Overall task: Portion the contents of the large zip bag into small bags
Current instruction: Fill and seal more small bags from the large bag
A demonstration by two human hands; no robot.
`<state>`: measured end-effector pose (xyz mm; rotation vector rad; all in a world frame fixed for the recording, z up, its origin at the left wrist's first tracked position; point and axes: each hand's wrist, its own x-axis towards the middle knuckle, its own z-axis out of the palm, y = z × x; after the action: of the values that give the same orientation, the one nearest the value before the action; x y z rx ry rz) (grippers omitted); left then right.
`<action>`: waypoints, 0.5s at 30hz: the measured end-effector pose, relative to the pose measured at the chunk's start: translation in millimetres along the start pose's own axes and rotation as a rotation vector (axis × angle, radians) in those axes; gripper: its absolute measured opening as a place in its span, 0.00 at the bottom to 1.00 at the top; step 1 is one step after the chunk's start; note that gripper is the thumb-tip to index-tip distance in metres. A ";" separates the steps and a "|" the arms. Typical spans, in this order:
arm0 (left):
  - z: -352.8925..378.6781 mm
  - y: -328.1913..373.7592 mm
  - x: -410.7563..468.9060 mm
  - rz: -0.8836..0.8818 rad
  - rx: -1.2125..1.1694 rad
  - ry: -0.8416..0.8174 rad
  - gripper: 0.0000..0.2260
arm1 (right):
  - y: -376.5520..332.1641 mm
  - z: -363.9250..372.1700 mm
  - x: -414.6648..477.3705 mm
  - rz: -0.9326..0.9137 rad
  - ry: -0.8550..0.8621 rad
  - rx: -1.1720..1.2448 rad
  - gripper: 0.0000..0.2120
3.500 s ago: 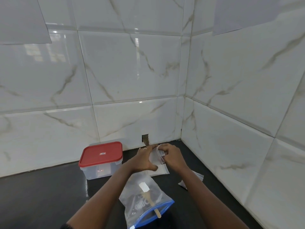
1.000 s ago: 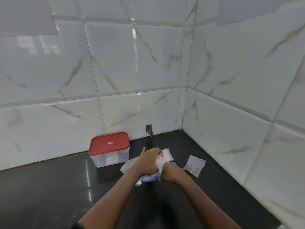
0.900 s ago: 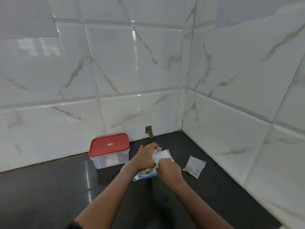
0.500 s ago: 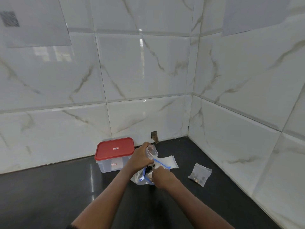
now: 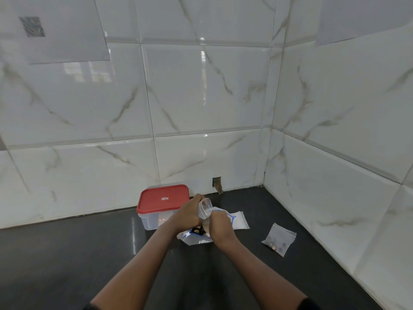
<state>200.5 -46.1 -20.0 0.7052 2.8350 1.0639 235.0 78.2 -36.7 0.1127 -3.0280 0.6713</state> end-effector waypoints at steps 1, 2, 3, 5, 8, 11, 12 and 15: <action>-4.7 0.8 0.1 -0.014 -0.025 0.020 0.21 | 1.2 -2.2 3.8 -0.012 0.023 0.008 0.08; -9.9 2.2 0.7 -0.028 -0.048 0.045 0.22 | 2.9 -4.2 7.2 -0.030 0.057 0.020 0.11; -15.4 4.3 2.4 -0.041 -0.067 0.076 0.23 | 3.5 -7.5 11.1 -0.030 0.082 0.045 0.14; -24.7 8.4 6.6 -0.053 -0.099 0.139 0.23 | 2.9 -14.5 17.9 -0.029 0.123 0.037 0.16; -29.4 14.4 10.1 -0.031 -0.126 0.169 0.22 | 0.7 -13.8 22.8 0.014 0.146 0.014 0.14; -20.4 13.8 4.9 -0.044 -0.130 0.136 0.24 | 3.8 -0.8 19.2 0.024 0.060 -0.032 0.14; -15.7 11.5 2.8 -0.051 -0.131 0.132 0.26 | 4.6 2.9 14.7 0.023 0.034 -0.035 0.14; -4.7 4.8 1.4 -0.076 -0.163 0.128 0.28 | 7.9 13.8 8.1 0.010 -0.028 -0.105 0.14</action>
<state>200.4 -45.2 -13.2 0.5299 2.8093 1.3537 226.0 79.0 -52.1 0.1050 -3.0853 0.5141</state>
